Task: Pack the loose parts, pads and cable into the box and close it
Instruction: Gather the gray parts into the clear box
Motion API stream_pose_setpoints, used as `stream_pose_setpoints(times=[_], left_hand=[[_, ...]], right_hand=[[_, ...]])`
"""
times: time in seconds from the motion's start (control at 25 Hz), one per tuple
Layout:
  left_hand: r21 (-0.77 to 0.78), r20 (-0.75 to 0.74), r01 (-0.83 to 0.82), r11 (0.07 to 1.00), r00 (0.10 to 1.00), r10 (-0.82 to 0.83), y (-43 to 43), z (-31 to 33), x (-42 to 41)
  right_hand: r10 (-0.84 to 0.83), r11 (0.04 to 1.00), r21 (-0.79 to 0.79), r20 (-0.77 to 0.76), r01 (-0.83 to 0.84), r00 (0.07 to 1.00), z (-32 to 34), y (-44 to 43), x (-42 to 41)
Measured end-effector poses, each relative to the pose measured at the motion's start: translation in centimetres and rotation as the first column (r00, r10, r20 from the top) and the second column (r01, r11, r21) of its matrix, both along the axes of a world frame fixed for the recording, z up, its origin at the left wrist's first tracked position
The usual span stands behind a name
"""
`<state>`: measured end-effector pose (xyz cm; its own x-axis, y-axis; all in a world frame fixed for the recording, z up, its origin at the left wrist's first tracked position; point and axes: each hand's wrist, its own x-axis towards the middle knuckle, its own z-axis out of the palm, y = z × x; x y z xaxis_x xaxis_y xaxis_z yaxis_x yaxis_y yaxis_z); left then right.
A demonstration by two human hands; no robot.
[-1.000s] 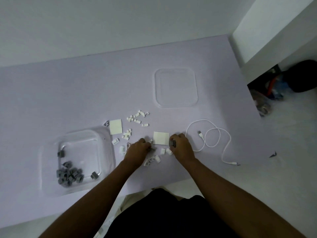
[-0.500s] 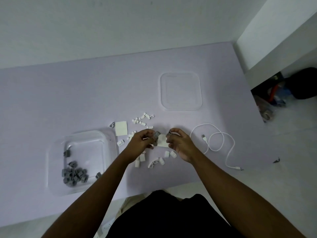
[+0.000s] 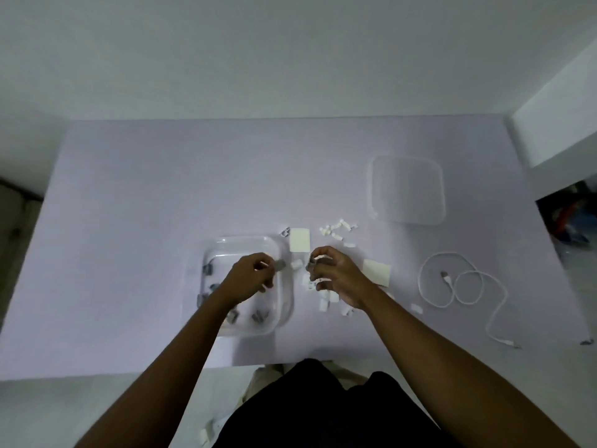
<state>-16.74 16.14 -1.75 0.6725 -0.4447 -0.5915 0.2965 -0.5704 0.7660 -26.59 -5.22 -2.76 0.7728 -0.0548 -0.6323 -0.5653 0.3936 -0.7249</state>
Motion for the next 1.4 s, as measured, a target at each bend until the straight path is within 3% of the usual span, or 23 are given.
stream_pose_setpoints(times=[0.16, 0.32, 0.44, 0.56, 0.68, 0.8, 0.88, 1.0, 1.08, 1.12, 1.2, 1.4], left_hand=[[0.442, 0.147, 0.139, 0.886, 0.963, -0.224, 8.8, -1.0, 1.1], [0.643, 0.159, 0.333, 0.69, 0.823, -0.545, 12.0, -2.0, 0.1], [0.683, 0.185, 0.378, 0.625, 0.739, -0.648, 12.6, -2.7, -0.8], [0.694, 0.163, 0.405, 0.596, 0.718, -0.677, 12.7, -2.9, -0.8], [0.687, 0.138, 0.455, 0.566, 0.684, -0.716, 12.6, -2.7, -0.1], [0.63, 0.201, 0.433, 0.644, 0.711, -0.674, 12.4, -2.9, 1.2], [0.587, 0.305, 0.375, 0.717, 0.718, -0.625, 11.6, -3.6, 2.3], [0.607, 0.374, 0.302, 0.735, 0.707, -0.6, 10.6, -5.3, 3.8], [0.664, 0.306, 0.356, 0.657, 0.673, -0.674, 10.2, -6.5, 4.4], [0.706, 0.247, 0.397, 0.587, 0.638, -0.729, 9.9, -6.5, 4.4], [0.743, 0.206, 0.422, 0.519, 0.594, -0.778, 9.9, -6.6, 4.2], [0.696, 0.193, 0.499, 0.516, 0.563, -0.804, 10.8, -6.5, 2.9]], right_hand=[[0.194, 0.951, -0.253, 0.032, -0.18, 0.981, 1.2, 7.1, 2.7], [0.358, 0.834, -0.449, -0.004, -0.322, 0.934, 0.0, 13.1, 4.4], [0.397, 0.743, -0.521, -0.163, -0.421, 0.903, -1.9, 16.2, 4.6], [0.439, 0.638, -0.569, -0.285, -0.519, 0.852, -3.4, 18.0, 4.1], [0.459, 0.653, -0.535, -0.284, -0.537, 0.842, -4.5, 18.9, 3.7], [0.475, 0.721, -0.439, -0.251, -0.536, 0.844, -4.9, 19.1, 3.4], [0.414, 0.705, -0.53, -0.234, -0.472, 0.88, -5.2, 18.8, 3.2], [0.359, 0.475, -0.766, -0.28, -0.433, 0.89, -5.3, 18.0, 3.0], [0.425, 0.315, -0.781, -0.392, -0.539, 0.816, -5.2, 17.9, 2.8], [0.453, 0.286, -0.761, -0.429, -0.583, 0.782, -5.3, 17.9, 2.7], [0.475, 0.301, -0.709, -0.469, -0.638, 0.745, -5.6, 18.1, 2.8], [0.436, 0.495, -0.627, -0.42, -0.601, 0.796, -6.3, 19.5, 3.1]])
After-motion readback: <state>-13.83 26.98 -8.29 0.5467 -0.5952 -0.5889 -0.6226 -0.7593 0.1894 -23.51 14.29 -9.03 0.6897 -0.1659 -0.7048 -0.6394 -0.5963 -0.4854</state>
